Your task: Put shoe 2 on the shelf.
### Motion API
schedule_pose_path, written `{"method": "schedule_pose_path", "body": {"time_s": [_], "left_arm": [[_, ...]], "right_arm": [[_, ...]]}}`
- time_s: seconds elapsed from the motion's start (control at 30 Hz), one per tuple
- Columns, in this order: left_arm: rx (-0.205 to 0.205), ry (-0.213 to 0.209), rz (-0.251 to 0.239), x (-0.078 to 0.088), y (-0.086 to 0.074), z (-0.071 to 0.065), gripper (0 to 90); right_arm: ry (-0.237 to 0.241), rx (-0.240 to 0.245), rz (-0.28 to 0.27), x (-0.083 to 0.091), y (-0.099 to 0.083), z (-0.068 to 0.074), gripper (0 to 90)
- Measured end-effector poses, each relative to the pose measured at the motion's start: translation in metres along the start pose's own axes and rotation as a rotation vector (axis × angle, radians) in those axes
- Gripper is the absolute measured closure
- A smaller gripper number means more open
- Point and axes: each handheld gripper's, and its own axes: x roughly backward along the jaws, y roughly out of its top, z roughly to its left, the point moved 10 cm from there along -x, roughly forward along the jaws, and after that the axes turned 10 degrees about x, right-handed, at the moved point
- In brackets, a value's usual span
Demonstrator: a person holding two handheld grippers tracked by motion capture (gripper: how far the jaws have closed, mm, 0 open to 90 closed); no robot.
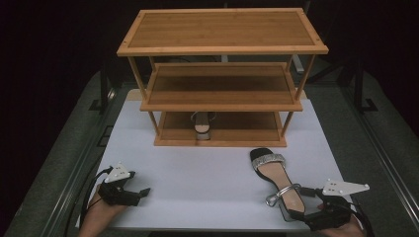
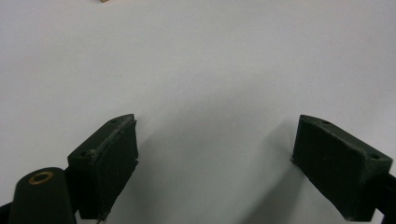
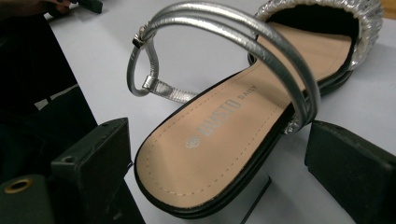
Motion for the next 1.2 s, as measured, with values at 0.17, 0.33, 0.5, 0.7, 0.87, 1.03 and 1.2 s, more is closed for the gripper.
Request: {"method": "schedule_pose_path", "body": {"time_s": [0.17,0.33,0.5,0.7,0.87,1.03,1.2], "left_arm": [[0.0,0.0,0.001,0.0,0.0,0.0,13.0],[0.0,0.0,0.001,0.0,0.0,0.0,13.0],[0.001,0.0,0.001,0.0,0.0,0.0,13.0],[0.001,0.0,0.001,0.0,0.0,0.0,13.0],[0.001,0.0,0.001,0.0,0.0,0.0,12.9],[0.001,0.0,0.001,0.0,0.0,0.0,12.9],[0.0,0.0,0.001,0.0,0.0,0.0,12.9]], "right_arm": [[0.014,-0.006,0.023,-0.007,-0.004,-0.001,7.2],[0.037,0.005,0.048,-0.015,-0.007,0.001,8.7],[0.065,0.006,0.056,-0.02,-0.008,0.001,11.3],[0.086,0.009,0.045,-0.022,-0.007,0.003,15.9],[0.084,0.012,0.039,-0.021,-0.007,0.003,16.9],[0.077,0.006,-0.004,-0.015,-0.004,0.002,23.0],[0.072,-0.004,-0.036,-0.011,0.002,0.0,23.2]]}}
